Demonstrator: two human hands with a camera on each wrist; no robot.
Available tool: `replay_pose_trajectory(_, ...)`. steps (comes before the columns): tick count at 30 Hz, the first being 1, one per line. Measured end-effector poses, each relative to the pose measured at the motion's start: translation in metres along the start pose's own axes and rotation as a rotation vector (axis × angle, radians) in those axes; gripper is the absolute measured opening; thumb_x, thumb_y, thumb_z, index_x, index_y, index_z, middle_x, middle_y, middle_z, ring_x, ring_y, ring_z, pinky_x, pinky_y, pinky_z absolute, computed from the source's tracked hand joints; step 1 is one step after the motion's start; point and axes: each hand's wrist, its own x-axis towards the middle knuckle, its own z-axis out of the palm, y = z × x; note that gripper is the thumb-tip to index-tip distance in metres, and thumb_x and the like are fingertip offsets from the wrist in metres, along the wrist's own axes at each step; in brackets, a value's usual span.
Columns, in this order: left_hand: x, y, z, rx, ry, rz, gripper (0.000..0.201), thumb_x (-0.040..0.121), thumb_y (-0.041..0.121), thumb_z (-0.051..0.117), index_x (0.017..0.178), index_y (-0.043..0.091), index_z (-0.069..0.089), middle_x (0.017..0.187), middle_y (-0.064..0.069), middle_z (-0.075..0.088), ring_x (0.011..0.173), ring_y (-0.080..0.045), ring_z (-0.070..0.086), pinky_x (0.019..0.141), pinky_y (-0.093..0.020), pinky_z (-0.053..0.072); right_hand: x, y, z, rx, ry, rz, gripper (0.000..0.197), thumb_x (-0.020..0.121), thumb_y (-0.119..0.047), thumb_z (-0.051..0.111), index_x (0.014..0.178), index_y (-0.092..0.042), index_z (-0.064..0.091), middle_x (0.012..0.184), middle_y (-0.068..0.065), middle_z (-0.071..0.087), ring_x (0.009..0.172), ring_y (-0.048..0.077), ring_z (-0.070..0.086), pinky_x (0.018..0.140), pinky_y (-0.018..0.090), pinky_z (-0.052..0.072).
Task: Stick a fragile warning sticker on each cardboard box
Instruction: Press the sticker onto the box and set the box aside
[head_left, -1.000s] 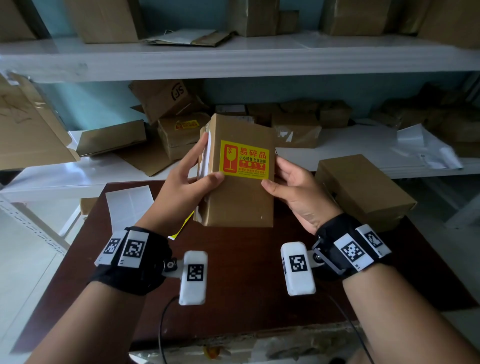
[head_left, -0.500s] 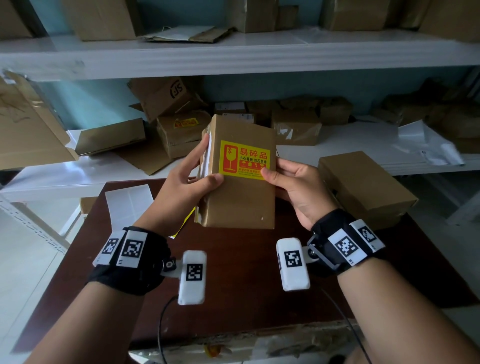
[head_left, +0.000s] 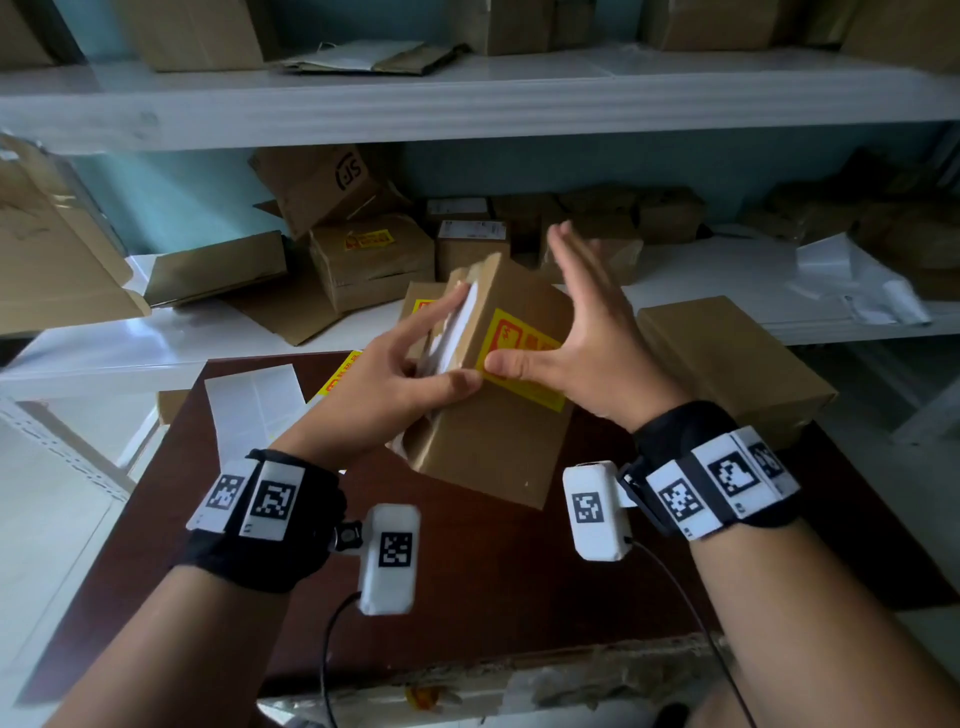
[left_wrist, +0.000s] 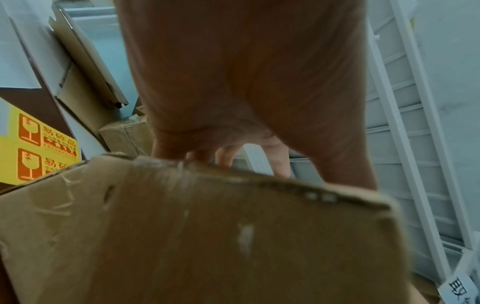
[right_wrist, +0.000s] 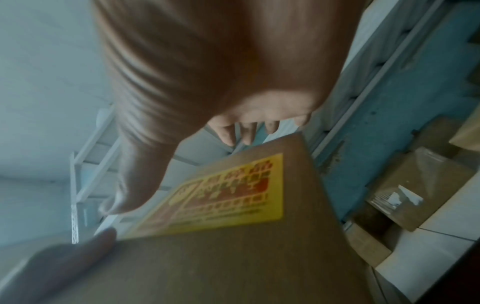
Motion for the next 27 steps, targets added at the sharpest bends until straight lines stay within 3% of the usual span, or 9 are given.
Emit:
replay_pose_trajectory(2,0.0,0.0,0.005,0.014,-0.04,-0.02,0.077,0.079,0.031,0.075,0.146,0.048,0.041,0.146,0.008,0.05,0.109,-0.018,0.069,0.084,-0.036,0.06,0.0,0.002,0.001,-0.021,-0.081,0.039,0.127,0.053,-0.078,0.074,0.158,-0.036,0.016,0.166,-0.007,0.014,0.153,0.014,0.007,0.124,0.048,0.014)
replay_pose_trajectory(4,-0.001,-0.001,0.006,0.028,-0.052,-0.032,0.077,0.078,0.032,0.076,0.145,0.048,0.042,0.146,0.009,0.05,0.109,-0.017,0.069,0.083,-0.034,0.059,0.001,0.005,-0.002,0.035,-0.14,0.062,0.124,0.048,-0.082,0.073,0.154,-0.039,0.025,0.16,-0.006,0.031,0.146,0.015,0.028,0.118,0.047,0.03)
replay_pose_trajectory(9,0.0,-0.005,0.001,0.05,-0.066,-0.06,0.078,0.075,0.034,0.078,0.144,0.047,0.044,0.146,0.006,0.05,0.11,-0.02,0.068,0.086,-0.039,0.06,0.0,0.011,0.001,0.072,-0.133,0.04,0.105,0.054,-0.063,0.086,0.143,-0.032,0.041,0.137,-0.012,0.054,0.123,0.006,0.052,0.104,0.038,0.048)
replay_pose_trajectory(14,0.0,-0.005,0.004,0.086,-0.078,-0.071,0.086,0.071,0.035,0.08,0.146,0.047,0.04,0.144,0.015,0.049,0.114,-0.012,0.065,0.088,-0.032,0.058,0.0,0.013,0.002,0.138,-0.076,0.073,0.094,0.052,-0.057,0.089,0.134,-0.03,0.054,0.12,-0.015,0.065,0.11,0.004,0.061,0.096,0.036,0.053)
replay_pose_trajectory(18,0.0,-0.006,0.005,0.096,-0.078,-0.075,0.086,0.072,0.031,0.081,0.147,0.044,0.041,0.143,0.016,0.048,0.117,-0.008,0.062,0.093,-0.03,0.056,0.0,0.018,0.004,0.275,-0.077,0.062,0.065,0.062,-0.043,0.09,0.121,-0.028,0.067,0.108,-0.012,0.074,0.1,0.003,0.069,0.092,0.041,0.057)
replay_pose_trajectory(22,0.0,-0.006,0.004,0.114,-0.083,-0.07,0.085,0.072,0.03,0.081,0.146,0.045,0.043,0.143,0.017,0.049,0.118,-0.005,0.06,0.091,-0.024,0.055,0.002,0.024,0.004,0.392,-0.066,0.114,0.054,0.074,-0.027,0.087,0.124,-0.022,0.069,0.11,-0.008,0.076,0.102,0.009,0.072,0.094,0.043,0.057)
replay_pose_trajectory(27,0.0,-0.008,0.0,0.152,-0.087,-0.064,0.081,0.074,0.03,0.081,0.144,0.047,0.044,0.141,0.016,0.05,0.119,-0.008,0.059,0.087,-0.022,0.056,0.002,0.026,0.004,0.475,-0.052,0.172,0.047,0.087,-0.018,0.074,0.132,-0.012,0.064,0.117,-0.002,0.074,0.105,0.008,0.071,0.095,0.034,0.057)
